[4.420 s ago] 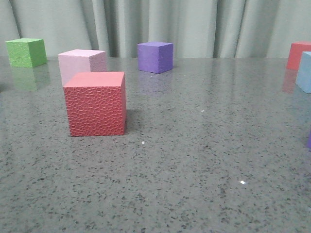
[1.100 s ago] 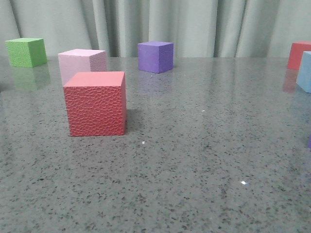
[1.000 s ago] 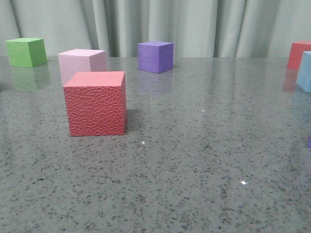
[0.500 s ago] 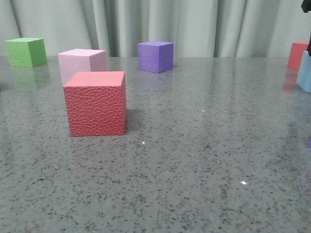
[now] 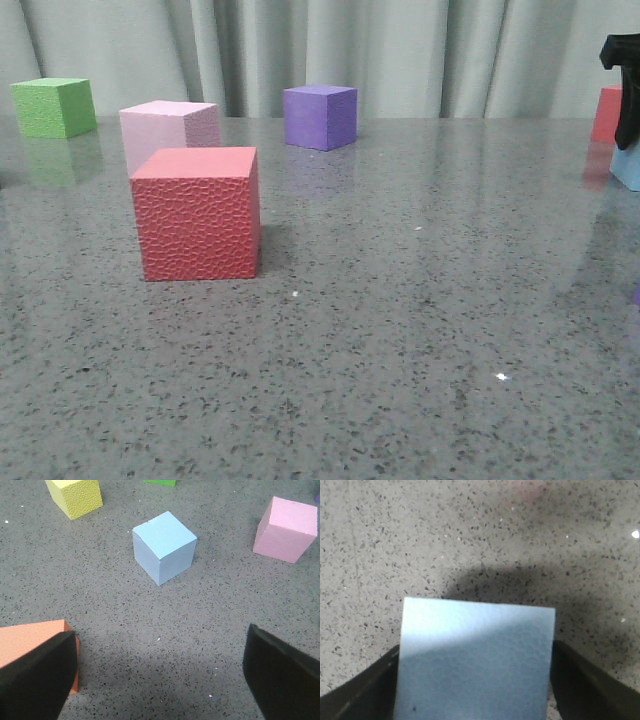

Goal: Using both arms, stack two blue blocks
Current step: 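Lower the right gripper and close it on the light blue cube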

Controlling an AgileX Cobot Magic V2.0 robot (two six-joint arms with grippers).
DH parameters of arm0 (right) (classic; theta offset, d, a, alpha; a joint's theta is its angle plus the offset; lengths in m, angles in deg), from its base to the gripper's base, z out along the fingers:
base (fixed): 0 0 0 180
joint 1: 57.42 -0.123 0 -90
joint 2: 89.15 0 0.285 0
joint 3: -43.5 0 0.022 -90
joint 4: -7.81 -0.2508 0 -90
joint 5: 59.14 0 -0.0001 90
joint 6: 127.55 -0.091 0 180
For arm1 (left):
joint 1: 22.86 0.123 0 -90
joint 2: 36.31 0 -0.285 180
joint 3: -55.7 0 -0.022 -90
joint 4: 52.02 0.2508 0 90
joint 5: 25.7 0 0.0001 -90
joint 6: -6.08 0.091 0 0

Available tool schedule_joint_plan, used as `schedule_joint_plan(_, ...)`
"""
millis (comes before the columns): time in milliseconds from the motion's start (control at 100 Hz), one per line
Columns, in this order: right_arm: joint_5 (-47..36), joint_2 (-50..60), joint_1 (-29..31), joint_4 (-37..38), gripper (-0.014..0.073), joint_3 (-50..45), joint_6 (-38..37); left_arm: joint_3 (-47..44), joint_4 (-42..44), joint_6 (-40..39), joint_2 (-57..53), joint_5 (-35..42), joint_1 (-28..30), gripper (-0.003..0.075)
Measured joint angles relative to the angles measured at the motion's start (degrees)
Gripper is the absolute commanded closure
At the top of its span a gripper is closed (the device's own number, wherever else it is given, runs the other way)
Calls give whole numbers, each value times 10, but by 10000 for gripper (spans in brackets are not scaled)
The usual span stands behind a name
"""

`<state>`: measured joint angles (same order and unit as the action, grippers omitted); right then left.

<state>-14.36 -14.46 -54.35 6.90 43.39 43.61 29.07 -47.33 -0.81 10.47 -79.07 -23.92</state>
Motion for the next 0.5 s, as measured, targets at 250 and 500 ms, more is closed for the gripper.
schedule_joint_plan(250,-2,0,0,-1,227,0,0,0,0,0,0,0,0,80)
schedule_joint_plan(500,9,0,0,-1,225,8,1,0,0,0,0,0,0,80)
